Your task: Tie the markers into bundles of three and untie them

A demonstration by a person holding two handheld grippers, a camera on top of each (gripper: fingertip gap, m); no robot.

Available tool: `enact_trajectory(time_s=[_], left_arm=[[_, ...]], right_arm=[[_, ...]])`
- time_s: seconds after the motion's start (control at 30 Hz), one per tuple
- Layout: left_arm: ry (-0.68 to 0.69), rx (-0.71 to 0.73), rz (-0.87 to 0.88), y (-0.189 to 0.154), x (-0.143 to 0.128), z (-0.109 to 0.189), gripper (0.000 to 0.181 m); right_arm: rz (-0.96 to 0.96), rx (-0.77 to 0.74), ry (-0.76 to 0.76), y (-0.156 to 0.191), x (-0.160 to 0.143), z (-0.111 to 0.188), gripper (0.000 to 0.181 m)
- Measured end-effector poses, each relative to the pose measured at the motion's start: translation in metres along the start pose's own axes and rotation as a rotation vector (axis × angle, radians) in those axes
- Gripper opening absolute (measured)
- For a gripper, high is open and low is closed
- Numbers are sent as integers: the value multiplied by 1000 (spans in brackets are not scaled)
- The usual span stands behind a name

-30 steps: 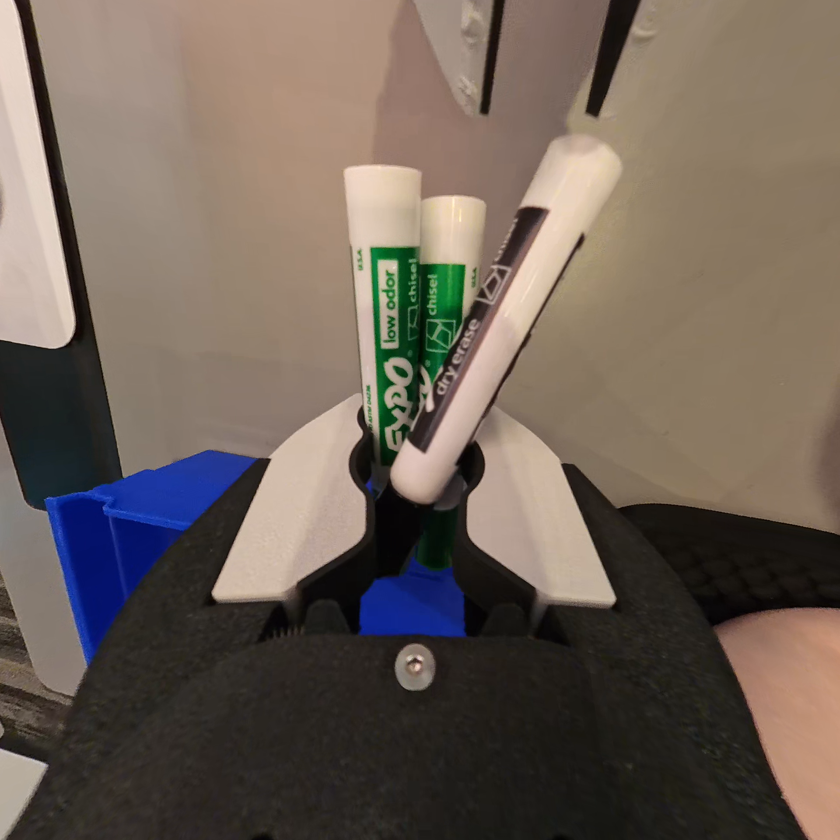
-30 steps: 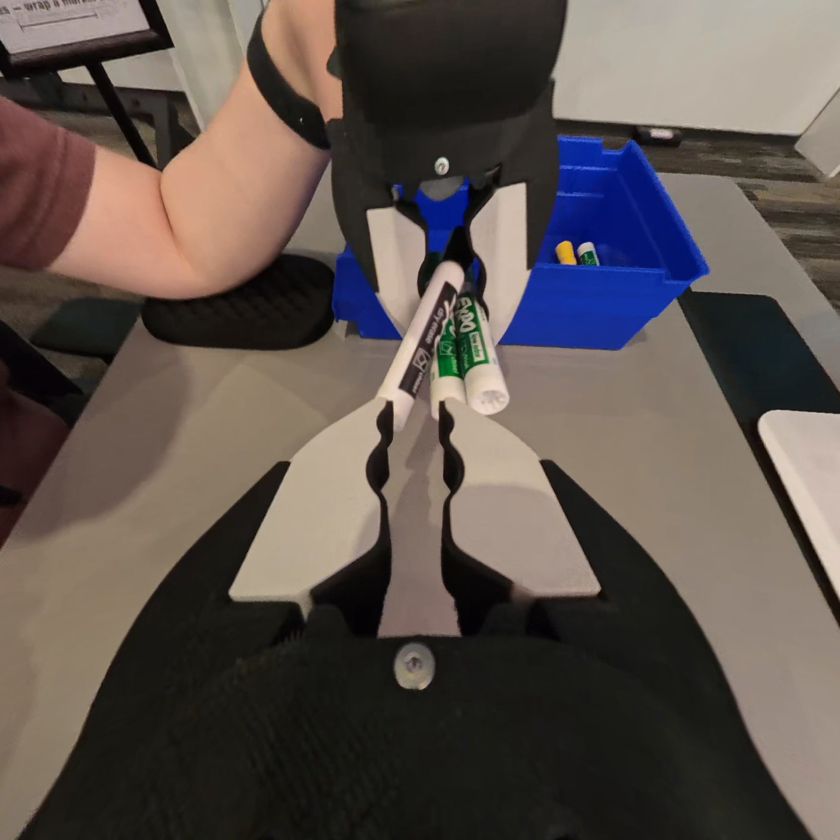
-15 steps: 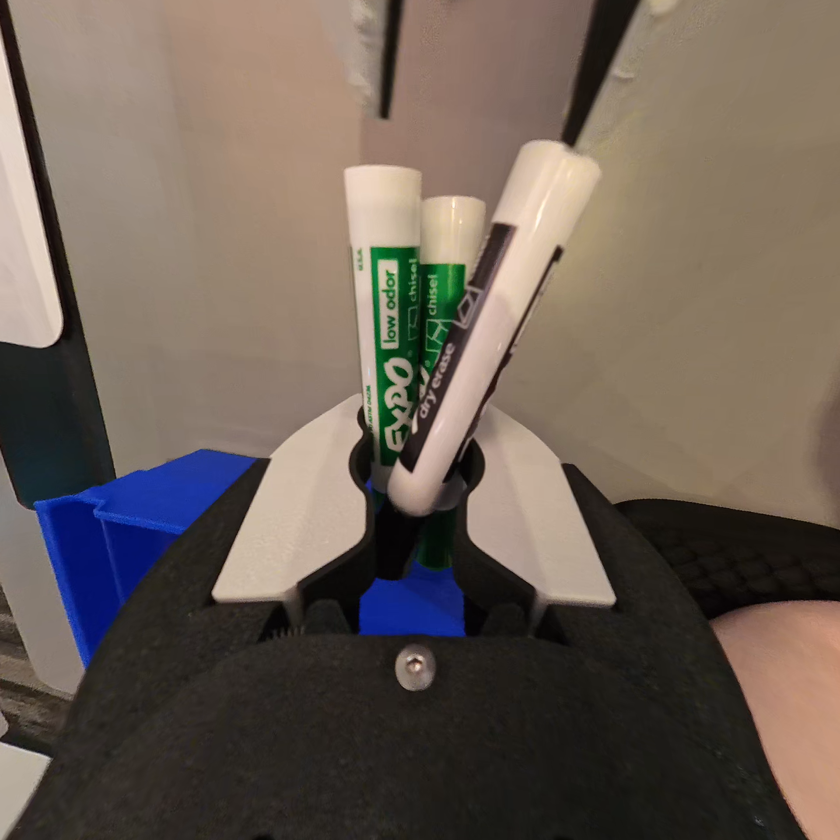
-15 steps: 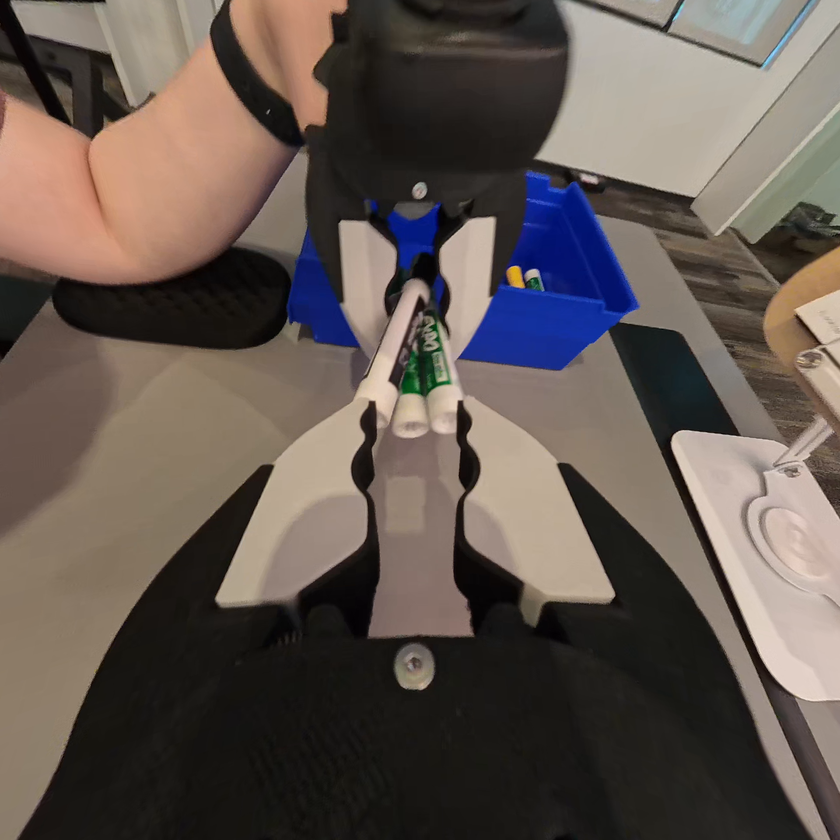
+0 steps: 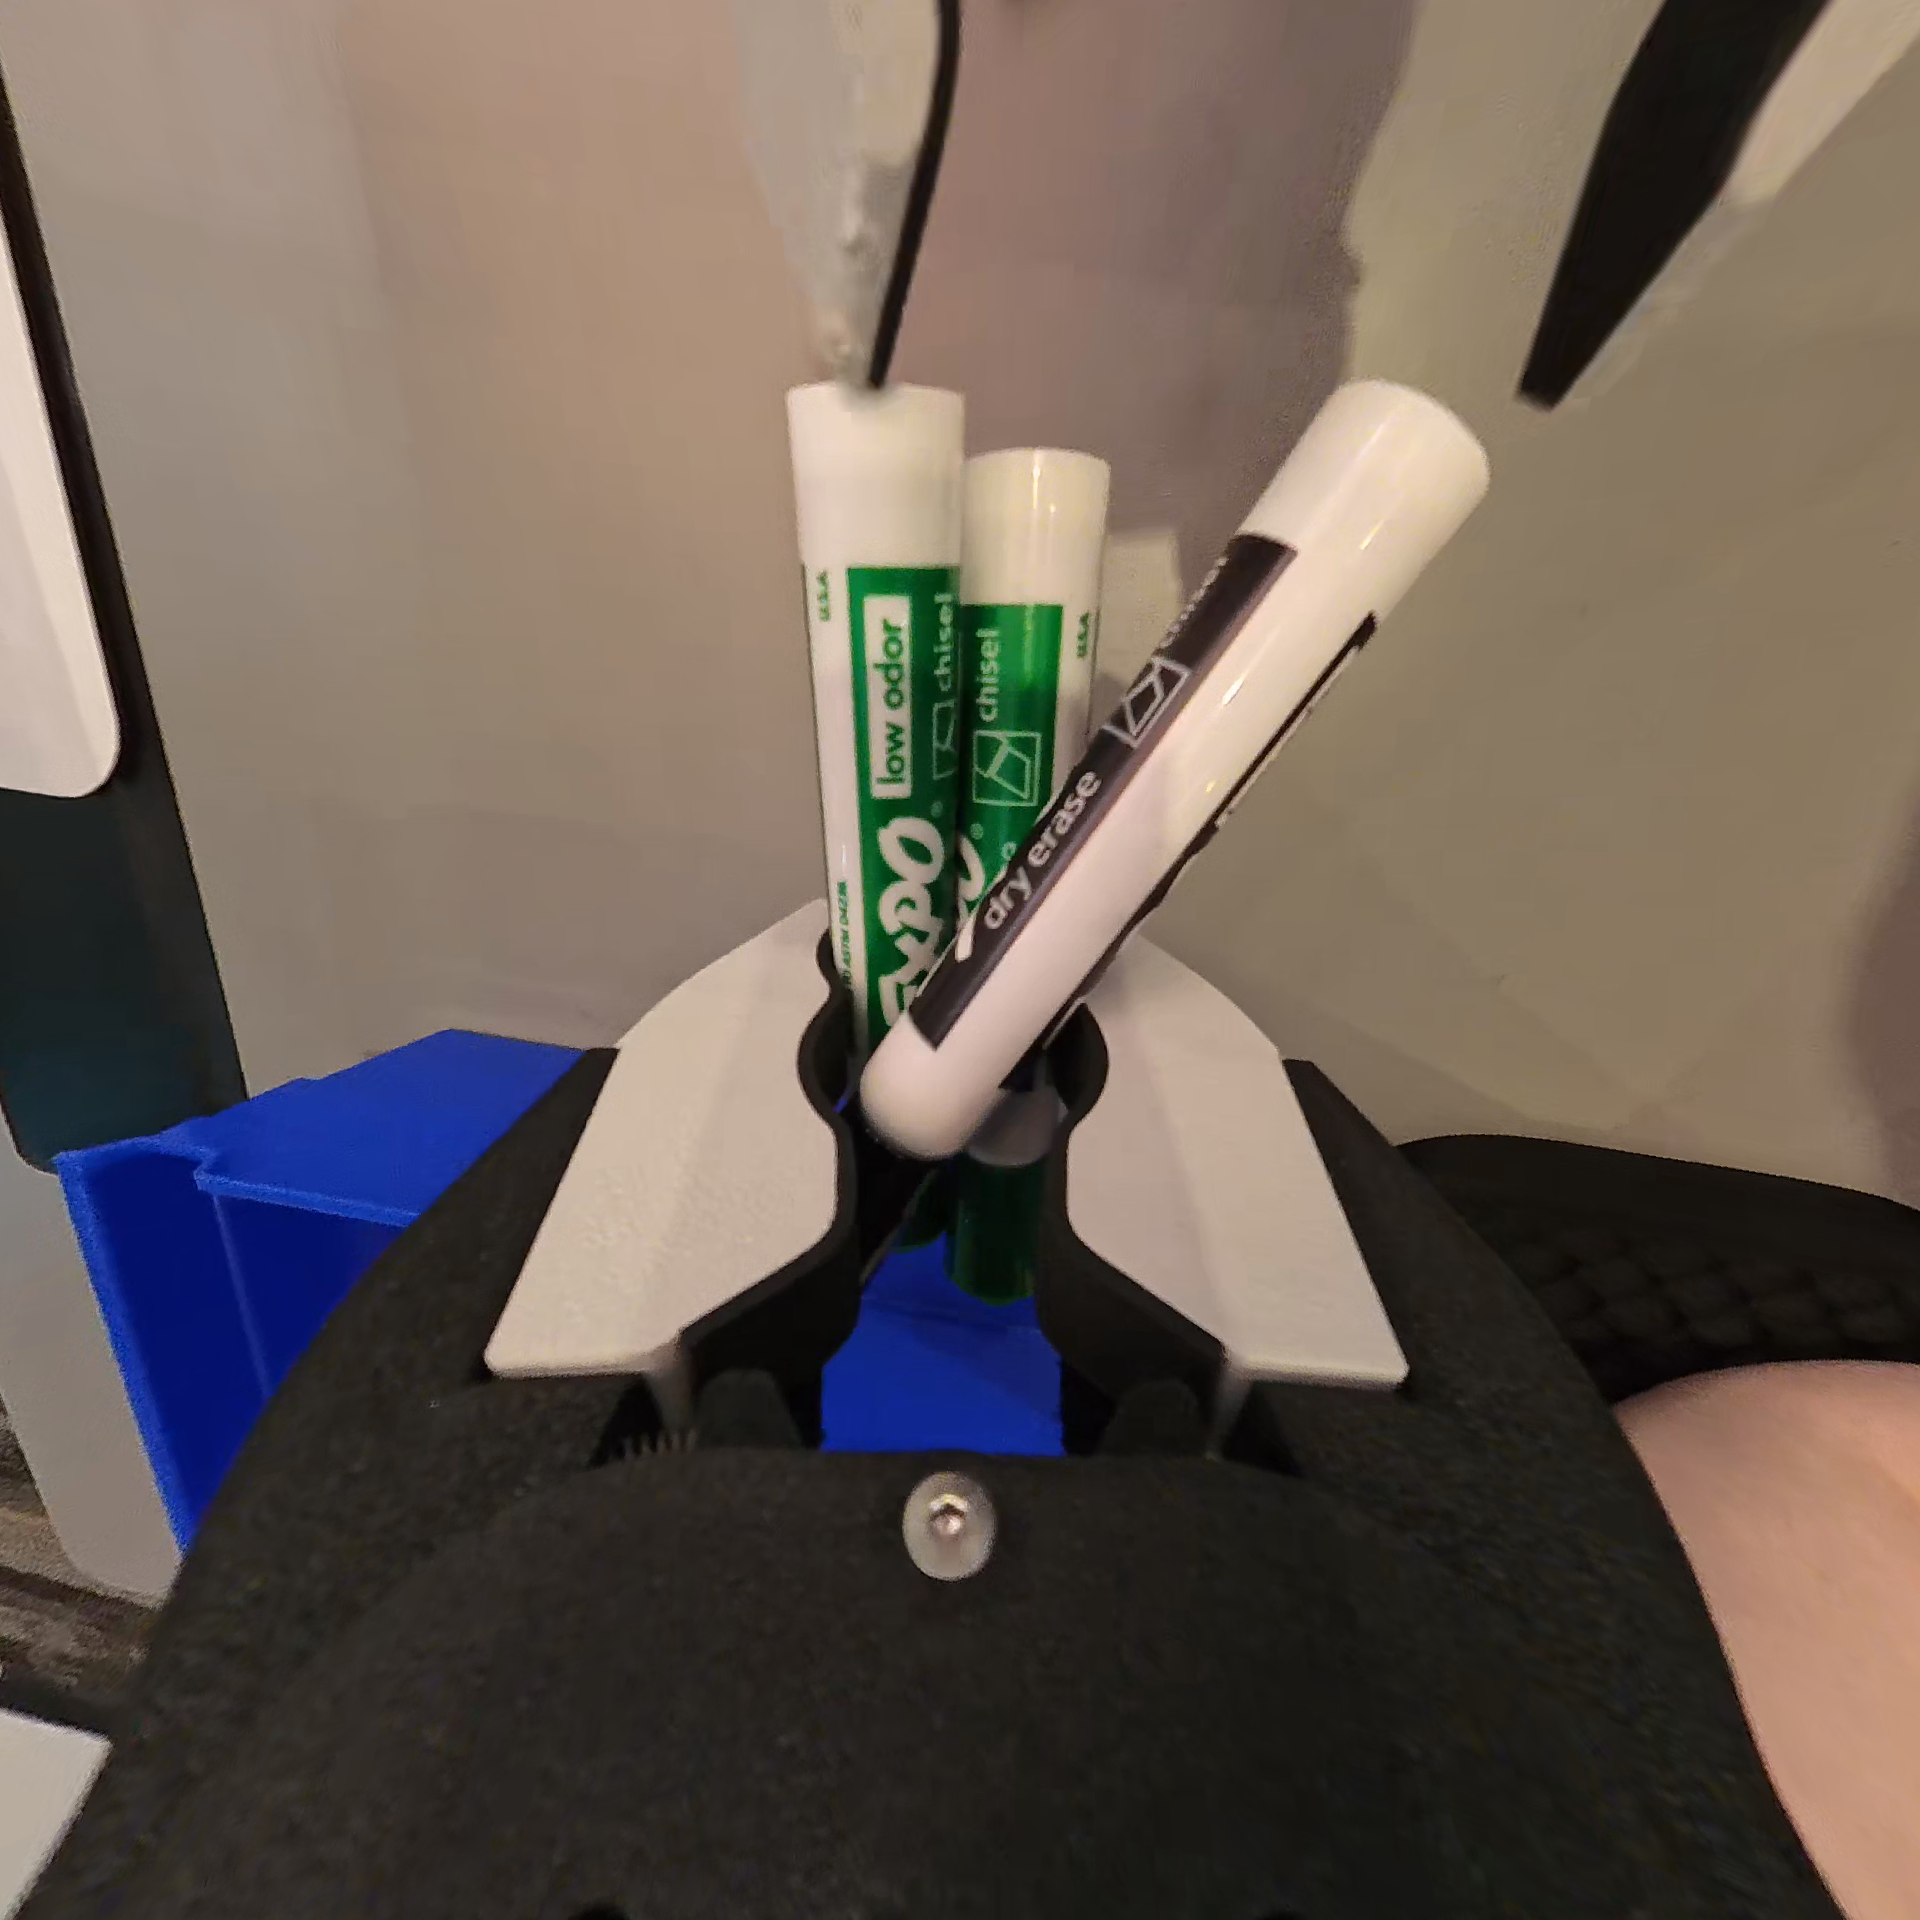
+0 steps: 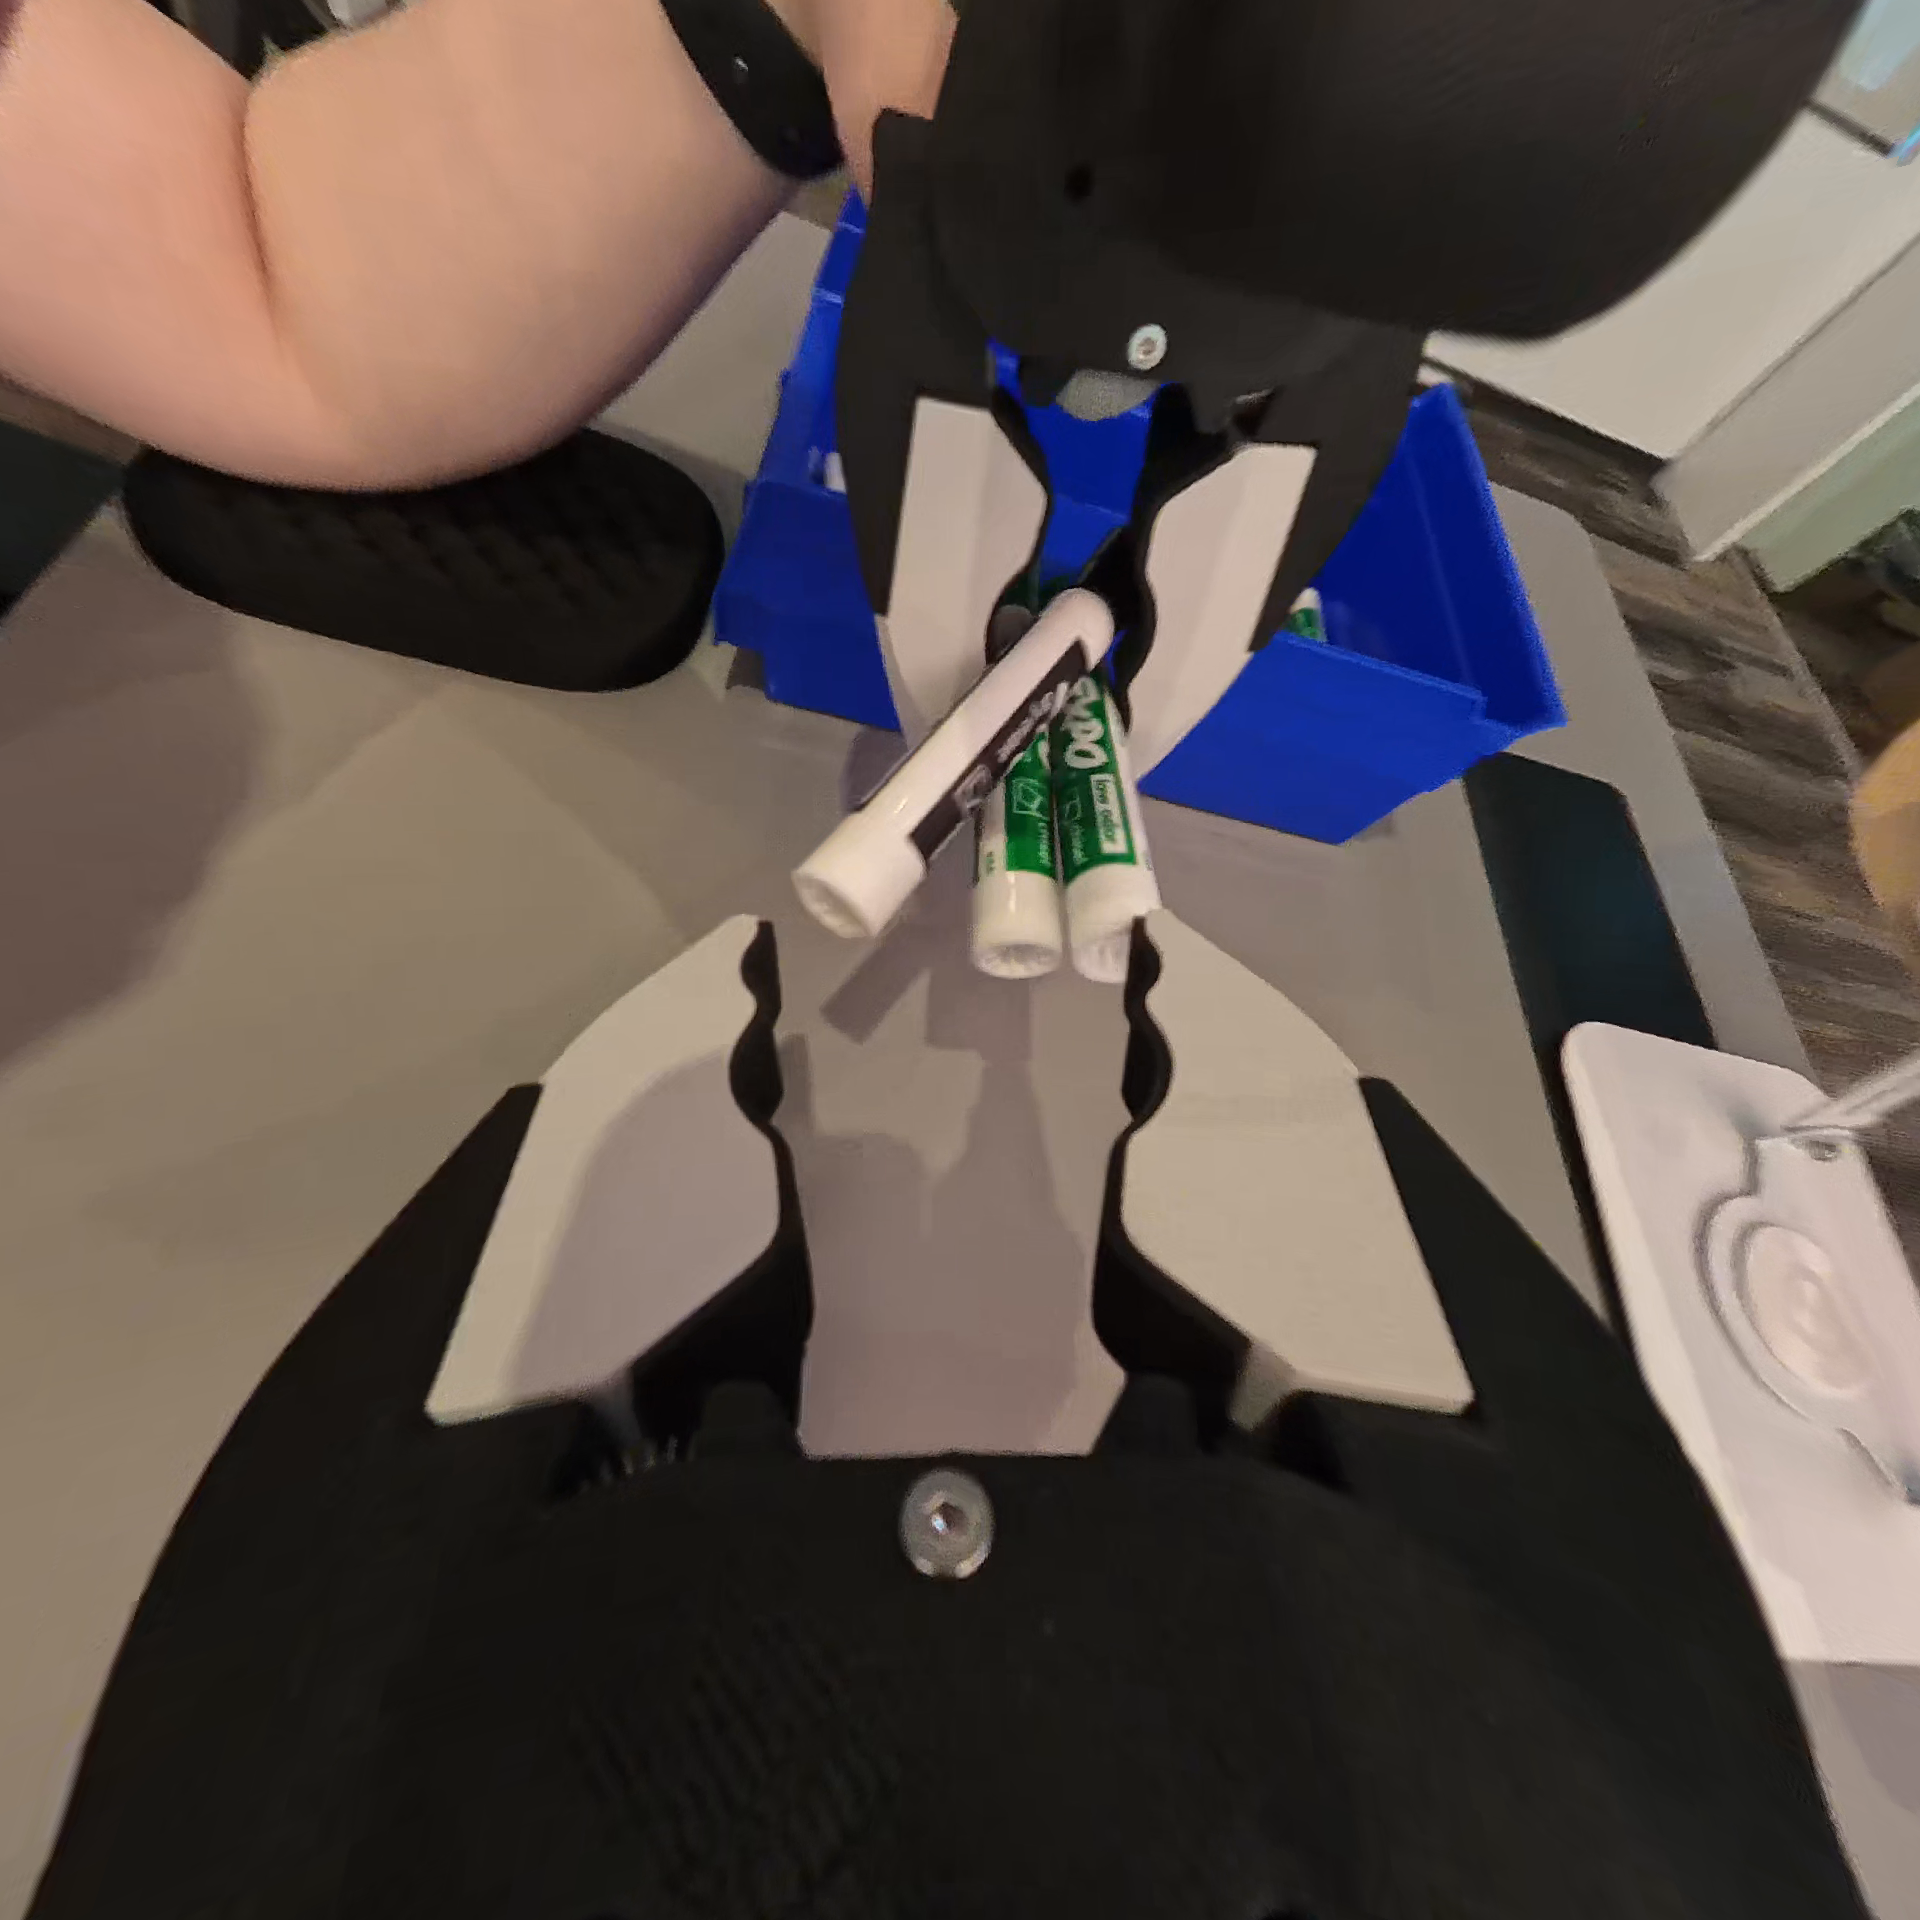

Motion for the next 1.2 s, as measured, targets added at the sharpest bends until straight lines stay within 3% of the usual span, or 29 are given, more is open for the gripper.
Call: enact_trajectory(time_s=[0.43, 0.77, 0.83, 0.9, 1.03, 1.2], left_arm=[[8, -18, -21, -5, 3, -1, 37], [19, -19, 2, -1, -2, -1, 37], [22, -21, -2, -2, -3, -2, 37], [38, -15, 0, -1, -4, -3, 37], [51, -15, 8, 0, -6, -4, 37], [60, -14, 17, 1, -9, -2, 37]], right_arm=[[-73, -210, -90, -16, 0, 12, 55], [-34, -158, -84, -11, 2, 11, 58], [-13, -202, -4, -14, -1, 18, 58], [-75, -200, 127, -19, -12, 33, 46], [-346, 15, 334, -16, -45, 59, 31], [-431, 94, 714, -8, -81, 38, 25]])
Point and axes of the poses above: each gripper's, where its closed fingertips meet, z back along the fingers, x out of its top, y = z × x across the jaws, the point moved 10 cm from there along z, back along the fingers, and after that the axes turned 6 degrees about x, right-handed, at the moved point
